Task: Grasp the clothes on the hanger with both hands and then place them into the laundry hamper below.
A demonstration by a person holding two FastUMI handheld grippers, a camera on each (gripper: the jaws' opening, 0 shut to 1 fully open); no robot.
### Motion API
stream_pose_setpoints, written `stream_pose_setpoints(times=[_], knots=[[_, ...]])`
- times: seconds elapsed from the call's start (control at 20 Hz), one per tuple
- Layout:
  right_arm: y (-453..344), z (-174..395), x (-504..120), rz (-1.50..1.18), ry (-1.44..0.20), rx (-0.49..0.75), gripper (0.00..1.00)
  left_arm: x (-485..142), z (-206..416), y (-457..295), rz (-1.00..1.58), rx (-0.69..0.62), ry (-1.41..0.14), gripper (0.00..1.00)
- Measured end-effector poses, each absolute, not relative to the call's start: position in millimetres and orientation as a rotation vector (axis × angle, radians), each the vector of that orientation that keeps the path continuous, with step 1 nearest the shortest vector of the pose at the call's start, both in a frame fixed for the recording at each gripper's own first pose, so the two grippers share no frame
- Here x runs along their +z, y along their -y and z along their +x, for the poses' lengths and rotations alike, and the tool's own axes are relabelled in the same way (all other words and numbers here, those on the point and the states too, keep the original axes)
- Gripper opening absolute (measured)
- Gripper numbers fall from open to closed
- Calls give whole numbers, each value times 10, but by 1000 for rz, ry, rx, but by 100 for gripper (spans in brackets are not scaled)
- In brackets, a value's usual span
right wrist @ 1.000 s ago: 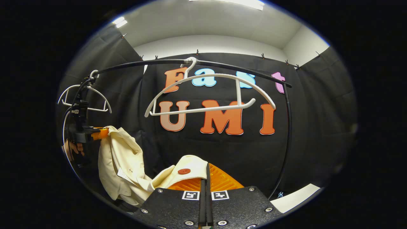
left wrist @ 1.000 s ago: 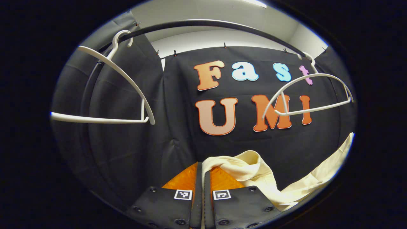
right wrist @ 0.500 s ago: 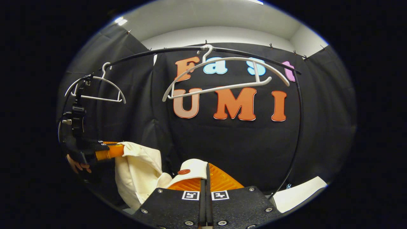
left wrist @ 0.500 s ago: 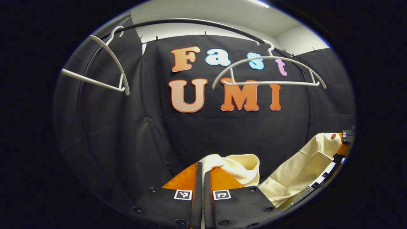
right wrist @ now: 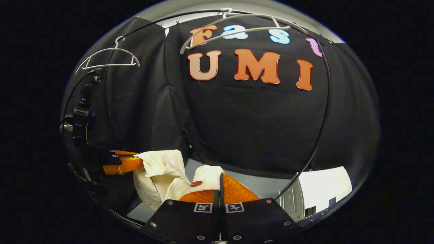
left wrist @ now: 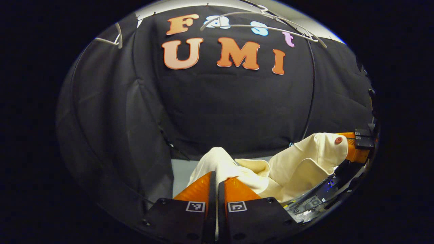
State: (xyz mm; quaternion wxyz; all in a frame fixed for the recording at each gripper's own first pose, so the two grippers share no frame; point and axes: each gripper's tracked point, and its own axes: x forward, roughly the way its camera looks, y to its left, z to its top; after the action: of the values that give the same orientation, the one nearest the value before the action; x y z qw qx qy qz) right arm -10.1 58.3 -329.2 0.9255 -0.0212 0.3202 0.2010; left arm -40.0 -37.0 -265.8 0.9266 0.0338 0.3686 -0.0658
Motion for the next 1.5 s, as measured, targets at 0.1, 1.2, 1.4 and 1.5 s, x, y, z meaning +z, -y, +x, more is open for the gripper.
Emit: stream_pose_setpoints(times=[0.1,1.2,1.4,1.5], knots=[[-517,-218,-3531,-28,-730,389,0,-2840,-582,376,60,-139,-814,10],[-374,-703,-4260,-5,-975,327,80,-3610,-1294,230,-61,-32,-1221,92],[-370,-673,-4164,-1,-956,315,80,-3375,-1140,215,-89,-18,-1123,92],[-352,-643,-4026,7,-928,303,80,-3171,-1010,232,-93,-22,-1045,92]])
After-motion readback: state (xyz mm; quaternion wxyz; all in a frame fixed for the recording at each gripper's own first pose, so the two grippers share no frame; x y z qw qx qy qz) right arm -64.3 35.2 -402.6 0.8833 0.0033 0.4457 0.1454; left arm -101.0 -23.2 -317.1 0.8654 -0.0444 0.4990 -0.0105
